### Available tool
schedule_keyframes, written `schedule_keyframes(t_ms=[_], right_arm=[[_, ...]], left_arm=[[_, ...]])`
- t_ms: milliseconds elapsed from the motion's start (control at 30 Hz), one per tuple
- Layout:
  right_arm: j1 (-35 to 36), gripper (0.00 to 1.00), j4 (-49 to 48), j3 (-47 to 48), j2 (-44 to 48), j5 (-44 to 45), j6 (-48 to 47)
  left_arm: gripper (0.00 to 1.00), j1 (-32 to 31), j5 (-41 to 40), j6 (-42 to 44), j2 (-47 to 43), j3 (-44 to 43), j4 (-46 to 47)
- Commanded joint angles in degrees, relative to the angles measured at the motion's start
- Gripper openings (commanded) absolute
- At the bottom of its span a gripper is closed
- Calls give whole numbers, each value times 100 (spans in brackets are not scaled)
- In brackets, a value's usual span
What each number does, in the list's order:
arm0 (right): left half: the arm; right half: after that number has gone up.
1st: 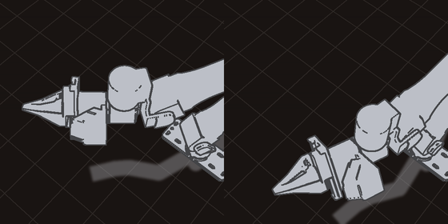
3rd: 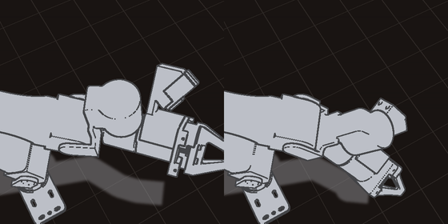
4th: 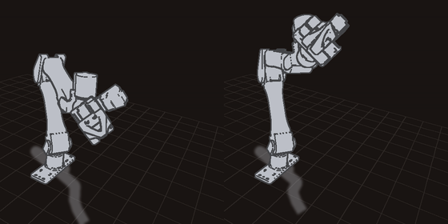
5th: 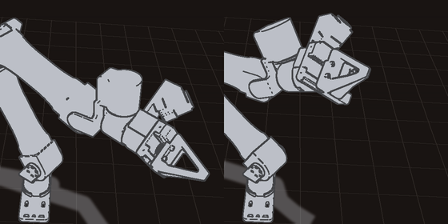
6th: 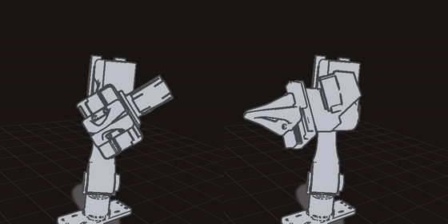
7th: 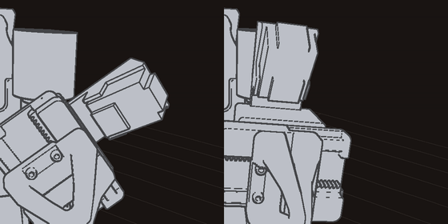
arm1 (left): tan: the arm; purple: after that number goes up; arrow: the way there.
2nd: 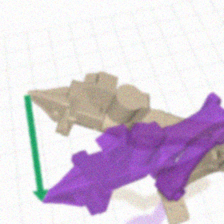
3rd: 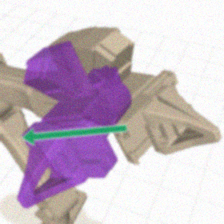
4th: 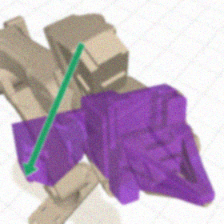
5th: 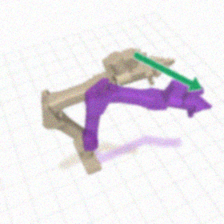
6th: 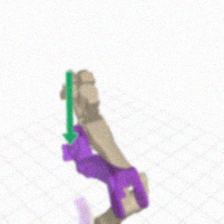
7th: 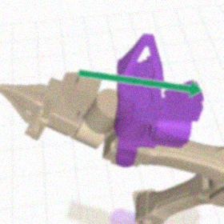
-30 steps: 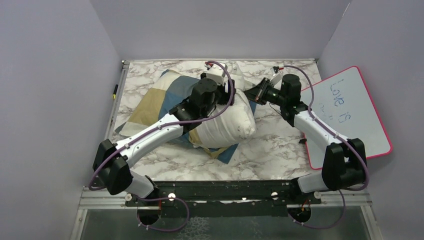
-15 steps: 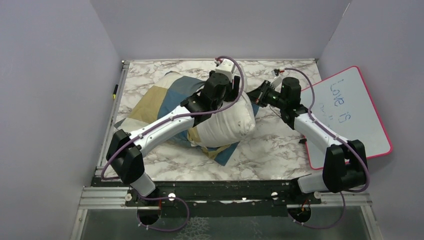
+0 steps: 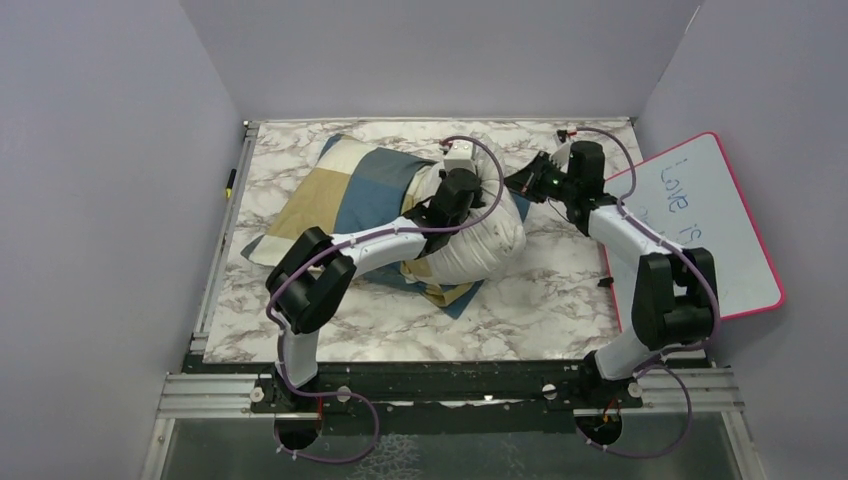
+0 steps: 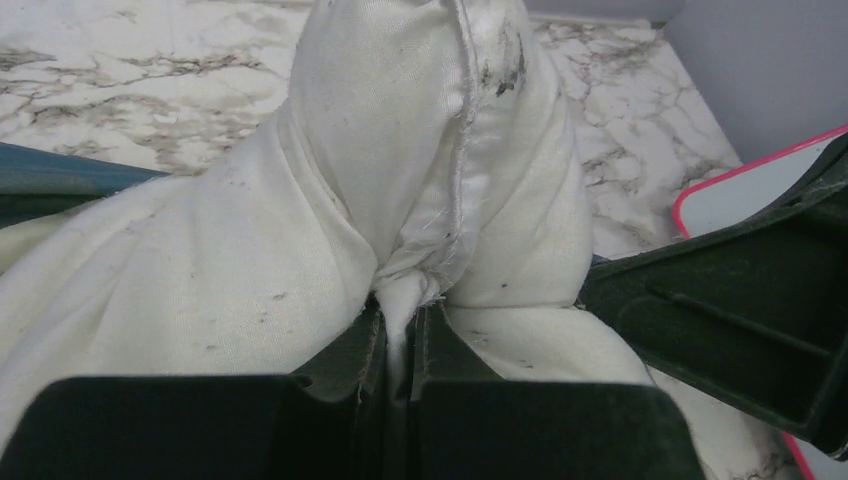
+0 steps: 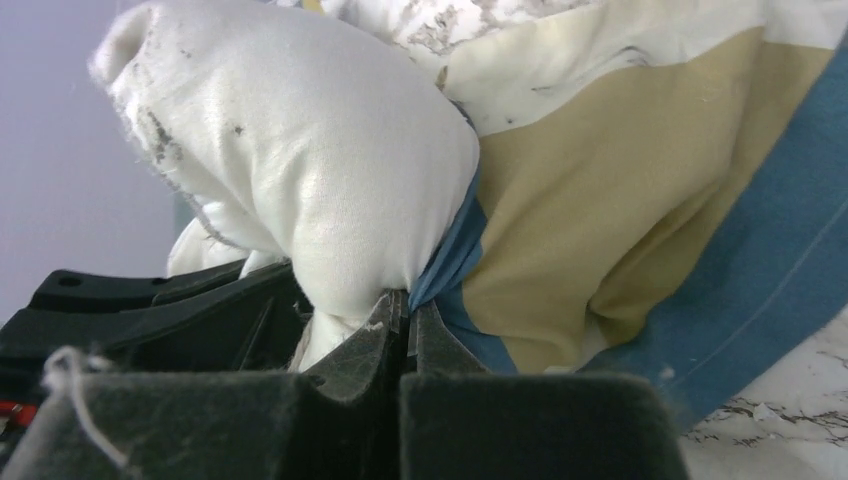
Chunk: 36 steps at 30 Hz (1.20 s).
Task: Put the pillow into the pillowcase
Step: Stuff the pillow into the pillowcase.
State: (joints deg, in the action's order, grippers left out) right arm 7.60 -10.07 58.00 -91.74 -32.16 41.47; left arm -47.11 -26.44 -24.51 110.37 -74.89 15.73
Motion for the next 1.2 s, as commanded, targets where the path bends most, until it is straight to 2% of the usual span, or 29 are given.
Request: schedule_keyframes(t_ms=[0, 100, 167, 233, 367, 433, 533, 667, 833, 867, 967, 1000, 1167], right_arm=[[-150, 0, -1817, 508, 1720, -374, -67], [-197, 0, -1720, 653, 1889, 177, -288], [-299, 0, -1608, 825, 1808, 625, -261], [-498, 0, -1527, 1129, 1507, 706, -91], [-720, 0, -1512, 1703, 701, 357, 326], [-724, 0, -1498, 1917, 483, 86, 554], [-726, 0, -1487, 2182, 419, -295, 627], [-725, 0, -1809, 2172, 613, -1283, 747], [65, 0, -771, 1351, 946, -869, -358], [119, 0, -868, 1064, 909, -798, -322], [151, 0, -1092, 293, 880, -305, -273], [160, 0, -1105, 146, 864, -189, -287], [173, 0, -1190, -295, 860, 110, -279]], left_arm=[[0, 304, -146, 103, 1047, 729, -2017], [0, 308, -136, 193, 1189, 744, -2155], [0, 299, -125, 351, 1054, 1001, -2048], [0, 288, -19, 719, 772, 1370, -1741], [0, 224, -49, 1691, 381, 1703, -1386], [0, 203, -272, 1979, 398, 1646, -1496], [0, 234, -391, 2244, 521, 1547, -1547], [0, 258, -393, 2424, 816, 1122, -1683], [1, 218, -105, 2403, 694, 354, -1945], [9, 204, 105, 2179, 526, 167, -2085], [48, 202, 838, 1584, -197, -267, -2467], [56, 207, 1147, 1416, -472, -335, -2502], [74, 412, 2001, 28, -1663, -333, -2143]])
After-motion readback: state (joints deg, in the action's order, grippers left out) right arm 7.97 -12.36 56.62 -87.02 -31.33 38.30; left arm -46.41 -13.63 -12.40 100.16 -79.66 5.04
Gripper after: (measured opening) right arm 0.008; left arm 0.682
